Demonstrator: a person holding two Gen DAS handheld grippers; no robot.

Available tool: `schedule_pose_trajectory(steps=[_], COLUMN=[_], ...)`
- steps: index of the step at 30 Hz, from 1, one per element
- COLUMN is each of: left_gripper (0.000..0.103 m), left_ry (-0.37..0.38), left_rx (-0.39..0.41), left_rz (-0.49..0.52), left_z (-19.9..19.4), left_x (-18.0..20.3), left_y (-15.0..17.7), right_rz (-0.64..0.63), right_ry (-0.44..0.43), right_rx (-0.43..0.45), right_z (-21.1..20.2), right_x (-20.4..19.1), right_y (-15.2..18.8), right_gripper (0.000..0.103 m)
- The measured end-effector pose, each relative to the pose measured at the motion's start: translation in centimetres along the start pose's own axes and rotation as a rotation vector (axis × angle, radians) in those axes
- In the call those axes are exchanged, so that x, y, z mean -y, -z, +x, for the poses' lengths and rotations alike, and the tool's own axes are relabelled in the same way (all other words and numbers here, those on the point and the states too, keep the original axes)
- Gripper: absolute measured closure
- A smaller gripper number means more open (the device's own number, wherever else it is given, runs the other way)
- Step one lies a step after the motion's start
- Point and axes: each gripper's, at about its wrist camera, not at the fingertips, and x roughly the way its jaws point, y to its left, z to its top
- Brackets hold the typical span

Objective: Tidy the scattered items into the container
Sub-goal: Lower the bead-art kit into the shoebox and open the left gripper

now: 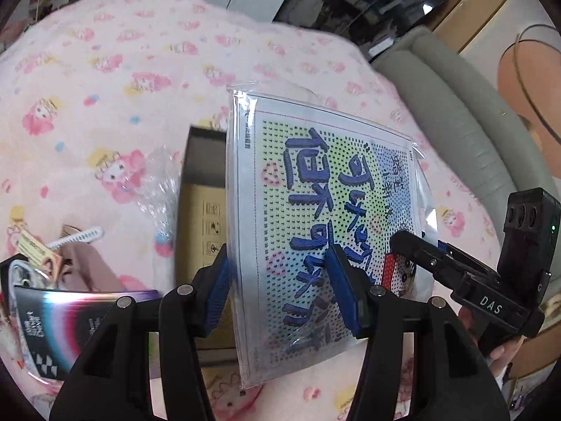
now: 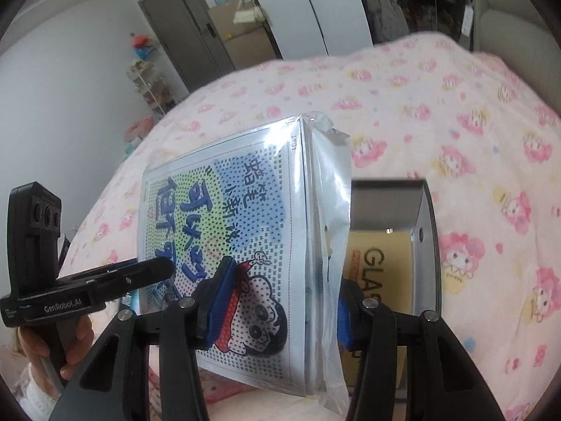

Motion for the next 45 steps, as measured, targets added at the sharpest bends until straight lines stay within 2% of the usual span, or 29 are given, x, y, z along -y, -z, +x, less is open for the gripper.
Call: schedule_pose_trajectory(steps=[6, 10, 13, 16, 23, 30, 33, 35, 37, 39, 43, 45], left_gripper=[0.048, 0.048, 0.047, 0.047, 0.045, 0.042, 0.044, 0.044, 0.048, 0.052, 0.05, 0.05], left_ry=[-0.053, -0.072, -0.097, -0.104, -0.118, -0.242, -0.246, -0.225, -0.259, -0.277, -0.263, -0.243], left_rx=[-0.083, -0.137, -0.168, -0.215, -0.312, -0.402, -0.443, -0.431, -0.403, -0.406, -0.449, -0.464], left_rz=[-0.024, -0.053, -0.042, -0.074, -0.11, -0.044, -0.03, -0.066, -0.085, -0.099, -0.101, -0.085], left_z=[4.3, 6.8, 8.3, 10.0, 11.8, 13.6, 13.8, 13.4, 12.9, 13.0, 14.0, 14.3], left_x=[0.0, -0.1, 0.1, -0.4, -0.6, 0.5, 0.9, 0.5, 0.1, -0.2, 0.4, 1.0], left_y=[0.1, 0.8, 0.9, 0.8, 1.5, 2.2, 2.3, 2.3, 2.2, 2.4, 2.4, 2.5], right_rz=[0.066, 0.077, 0.062, 0.07, -0.006, -0.027, -0.038, -0.054, -0.071, -0.074, -0.014, -0.011], right_ry=[-0.034, -0.025, 0.006, 0.036, 0.137, 0.189, 0.216, 0.244, 0.283, 0.296, 0.247, 0.266], right_rx=[-0.087, -0.135, -0.155, -0.186, -0.219, -0.286, -0.252, -0.191, -0.124, -0.093, -0.153, -0.163], right_z=[3.8, 5.2, 6.4, 7.2, 8.3, 9.6, 8.9, 7.6, 6.3, 5.5, 6.6, 6.6], right_x=[3.8, 5.0, 5.4, 6.0, 5.0, 4.8, 4.6, 4.1, 3.7, 3.5, 4.9, 5.2], right_y=[0.8, 1.4, 1.4, 1.7, 2.2, 2.9, 2.8, 2.7, 2.4, 2.3, 2.0, 2.2], right_gripper=[0.057, 0.056, 0.055, 0.055, 0.054, 0.053, 0.054, 0.054, 0.054, 0.054, 0.054, 0.054])
